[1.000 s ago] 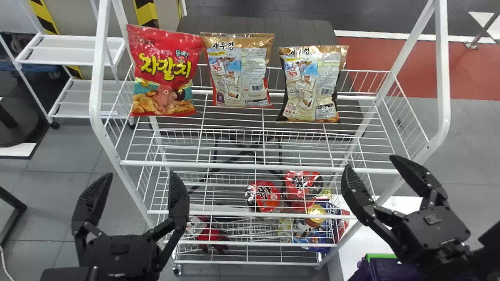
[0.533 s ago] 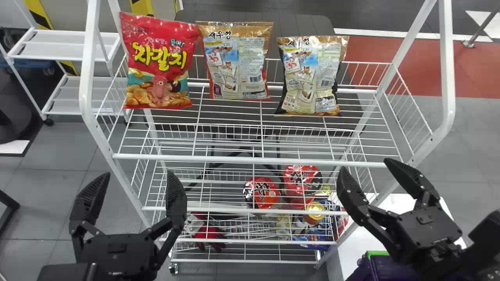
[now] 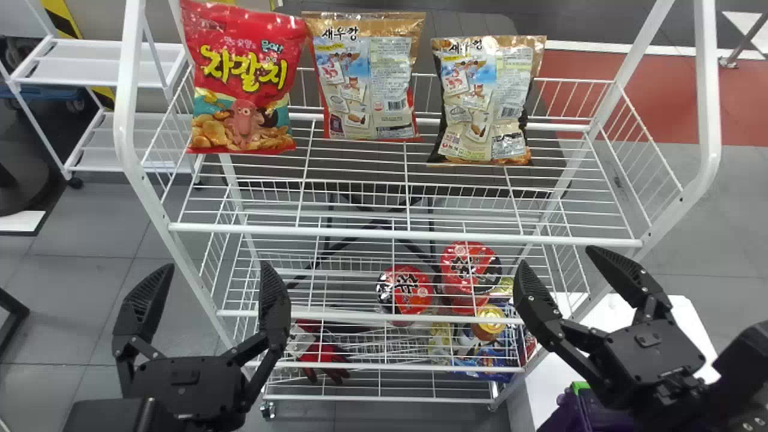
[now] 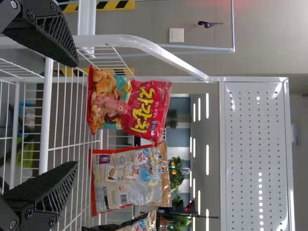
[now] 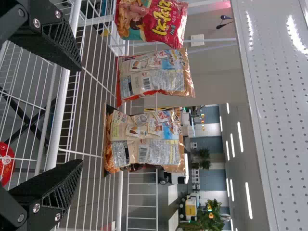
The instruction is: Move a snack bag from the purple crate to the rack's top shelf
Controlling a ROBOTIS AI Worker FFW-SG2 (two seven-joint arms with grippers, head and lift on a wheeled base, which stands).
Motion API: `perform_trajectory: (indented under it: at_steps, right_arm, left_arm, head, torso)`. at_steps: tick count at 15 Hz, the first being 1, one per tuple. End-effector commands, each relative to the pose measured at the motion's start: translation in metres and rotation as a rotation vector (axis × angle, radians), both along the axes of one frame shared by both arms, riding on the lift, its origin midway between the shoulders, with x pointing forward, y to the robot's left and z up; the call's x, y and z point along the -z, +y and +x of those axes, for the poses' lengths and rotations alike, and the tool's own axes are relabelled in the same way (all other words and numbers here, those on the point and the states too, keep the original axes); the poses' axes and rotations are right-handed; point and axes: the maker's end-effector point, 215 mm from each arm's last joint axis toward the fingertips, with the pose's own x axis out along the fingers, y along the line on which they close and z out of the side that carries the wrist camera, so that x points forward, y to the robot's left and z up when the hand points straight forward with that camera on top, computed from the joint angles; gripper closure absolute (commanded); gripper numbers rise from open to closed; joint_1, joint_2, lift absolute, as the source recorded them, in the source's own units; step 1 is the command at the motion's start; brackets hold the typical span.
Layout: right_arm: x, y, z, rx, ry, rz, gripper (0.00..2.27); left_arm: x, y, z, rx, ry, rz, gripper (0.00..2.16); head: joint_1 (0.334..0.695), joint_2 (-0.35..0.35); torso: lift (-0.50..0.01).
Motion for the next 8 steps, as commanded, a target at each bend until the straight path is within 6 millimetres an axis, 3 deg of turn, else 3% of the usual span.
perform_trajectory:
  at_steps: [1,8]
  right_arm:
    - [0.0023,0.0036,-0.0001,-0.008,0.003,-0.006,0.15]
    - [0.0068,0.0106,0.0004,-0.022,-0.001,-0.032,0.15]
  left_arm:
    - [0.0011,-0.0001,0.0014,0.0,0.005,0.002,0.09]
    - [0.004,-0.002,0.0038,0.002,0.008,-0.001,0.09]
  head:
    - [0.695,-0.048]
    - [0.695,-0.037]
  torso:
    - [-0.083]
    - [-0.11]
